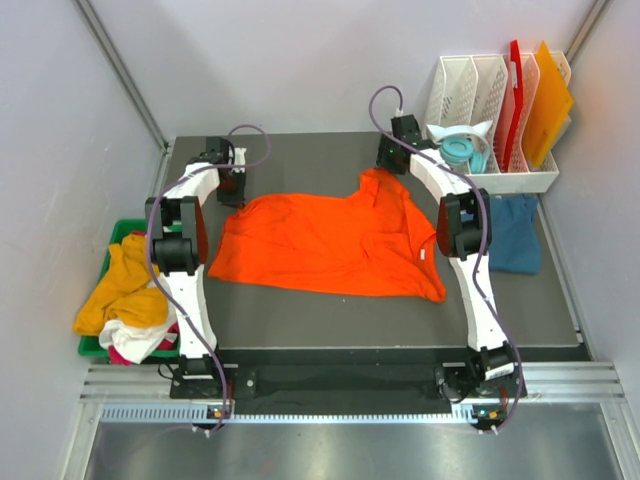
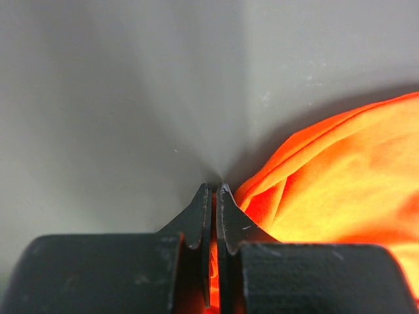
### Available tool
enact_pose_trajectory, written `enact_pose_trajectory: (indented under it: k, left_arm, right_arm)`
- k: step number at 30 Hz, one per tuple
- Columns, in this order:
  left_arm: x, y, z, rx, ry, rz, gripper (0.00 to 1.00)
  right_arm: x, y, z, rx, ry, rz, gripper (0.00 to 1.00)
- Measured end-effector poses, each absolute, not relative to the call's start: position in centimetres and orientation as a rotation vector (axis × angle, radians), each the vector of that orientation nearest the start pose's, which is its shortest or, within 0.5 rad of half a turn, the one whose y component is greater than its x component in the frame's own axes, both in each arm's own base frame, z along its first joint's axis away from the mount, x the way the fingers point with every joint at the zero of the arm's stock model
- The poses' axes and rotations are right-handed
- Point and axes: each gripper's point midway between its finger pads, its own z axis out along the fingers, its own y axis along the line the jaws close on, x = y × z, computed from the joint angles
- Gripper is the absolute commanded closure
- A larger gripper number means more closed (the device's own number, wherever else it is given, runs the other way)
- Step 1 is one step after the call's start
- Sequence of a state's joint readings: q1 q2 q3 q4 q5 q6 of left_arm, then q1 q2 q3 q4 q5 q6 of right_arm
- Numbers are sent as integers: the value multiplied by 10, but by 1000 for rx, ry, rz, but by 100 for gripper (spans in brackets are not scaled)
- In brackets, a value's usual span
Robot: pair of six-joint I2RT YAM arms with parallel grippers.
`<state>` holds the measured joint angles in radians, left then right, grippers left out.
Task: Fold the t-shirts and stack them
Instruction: Grap the side of the flattened tshirt furthest away from the robot with both arms, then fold the other side of the tshirt into a rectangle
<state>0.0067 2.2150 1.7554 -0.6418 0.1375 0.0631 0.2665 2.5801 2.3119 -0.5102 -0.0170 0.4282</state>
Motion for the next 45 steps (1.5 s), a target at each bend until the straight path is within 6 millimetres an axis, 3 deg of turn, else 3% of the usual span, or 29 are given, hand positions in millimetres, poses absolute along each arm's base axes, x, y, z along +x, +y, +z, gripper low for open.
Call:
enact_pose_trajectory:
  k: [4, 5, 8, 14, 20, 24, 30, 35, 45]
  left_arm:
    - [499, -19, 29, 121, 2665, -169, 100]
    - [499, -19, 29, 121, 2666, -171, 100]
    - [498, -20, 29, 121, 2668, -174, 100]
    - [497, -21, 29, 127, 2669, -181, 100]
    - [490, -21, 30, 128, 2681, -184, 100]
    - [487, -21, 35, 127, 2675, -183, 100]
    - [482, -21, 57, 129, 2634, -178, 100]
    - [481, -20, 76, 115, 2577, -164, 100]
    - [478, -16, 95, 86, 2505, -127, 100]
  right_arm:
    - [617, 190, 42, 189, 2379, 356, 74]
    - [617, 189, 41, 195, 2383, 356, 87]
    - [616, 189, 38, 199, 2390, 351, 100]
    - [618, 184, 36, 217, 2380, 318, 100]
    - [618, 177, 46, 234, 2357, 280, 100]
    - [618, 175, 82, 237, 2306, 285, 100]
    - [601, 166, 158, 240, 2208, 287, 100]
    - [593, 163, 196, 224, 2140, 287, 100]
    - [572, 159, 184, 170, 2186, 240, 100]
